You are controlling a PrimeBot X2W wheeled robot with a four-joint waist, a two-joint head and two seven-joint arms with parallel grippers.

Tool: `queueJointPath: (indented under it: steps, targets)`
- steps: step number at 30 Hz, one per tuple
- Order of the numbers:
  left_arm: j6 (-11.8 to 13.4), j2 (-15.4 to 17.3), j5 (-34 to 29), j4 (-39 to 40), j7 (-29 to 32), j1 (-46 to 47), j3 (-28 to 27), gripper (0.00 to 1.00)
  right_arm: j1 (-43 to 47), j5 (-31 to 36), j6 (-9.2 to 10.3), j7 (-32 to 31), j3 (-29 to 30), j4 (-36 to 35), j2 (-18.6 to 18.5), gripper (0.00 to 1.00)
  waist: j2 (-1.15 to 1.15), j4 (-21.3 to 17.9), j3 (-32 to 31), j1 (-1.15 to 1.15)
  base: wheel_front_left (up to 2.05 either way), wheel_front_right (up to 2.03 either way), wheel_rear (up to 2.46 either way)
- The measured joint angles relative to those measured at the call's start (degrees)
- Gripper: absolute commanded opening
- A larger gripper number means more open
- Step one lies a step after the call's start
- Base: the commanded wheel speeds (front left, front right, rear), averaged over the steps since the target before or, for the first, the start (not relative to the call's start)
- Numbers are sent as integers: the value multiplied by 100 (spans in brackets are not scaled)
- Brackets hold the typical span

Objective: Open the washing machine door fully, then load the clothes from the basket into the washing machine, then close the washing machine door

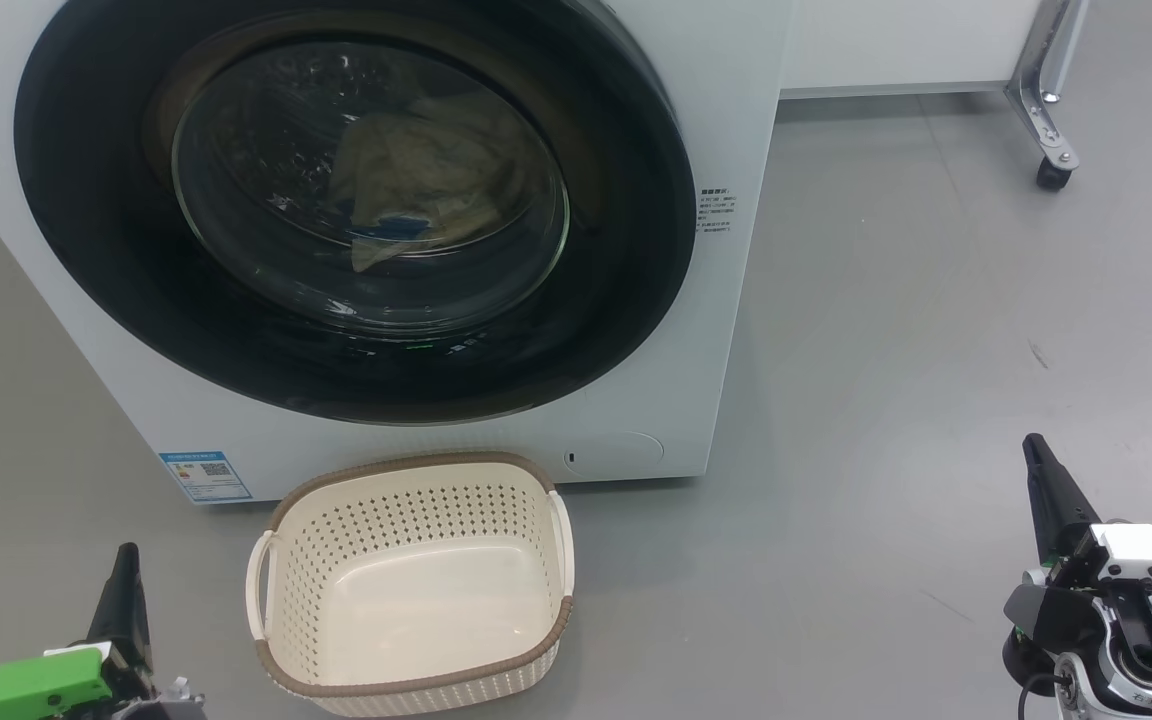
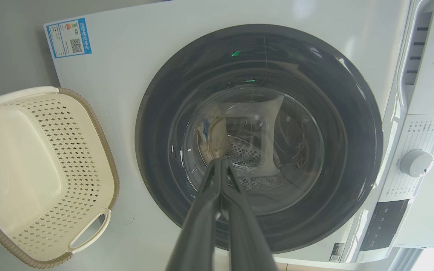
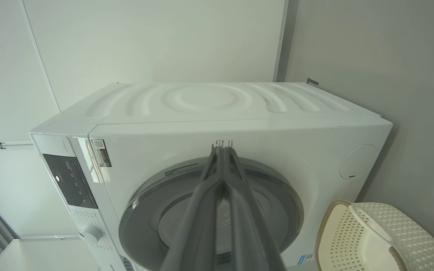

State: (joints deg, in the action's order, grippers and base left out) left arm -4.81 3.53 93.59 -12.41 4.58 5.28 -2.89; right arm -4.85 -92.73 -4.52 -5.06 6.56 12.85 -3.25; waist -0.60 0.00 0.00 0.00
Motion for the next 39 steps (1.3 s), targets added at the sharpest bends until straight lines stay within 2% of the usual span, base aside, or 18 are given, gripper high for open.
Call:
queueJointPath:
  steps: [39]
  targets:
    - [0,-1,0,-1,1,-1,-5,0,0,0,0,-1,3,0,1,0,0,0,0,0,0,0,0]
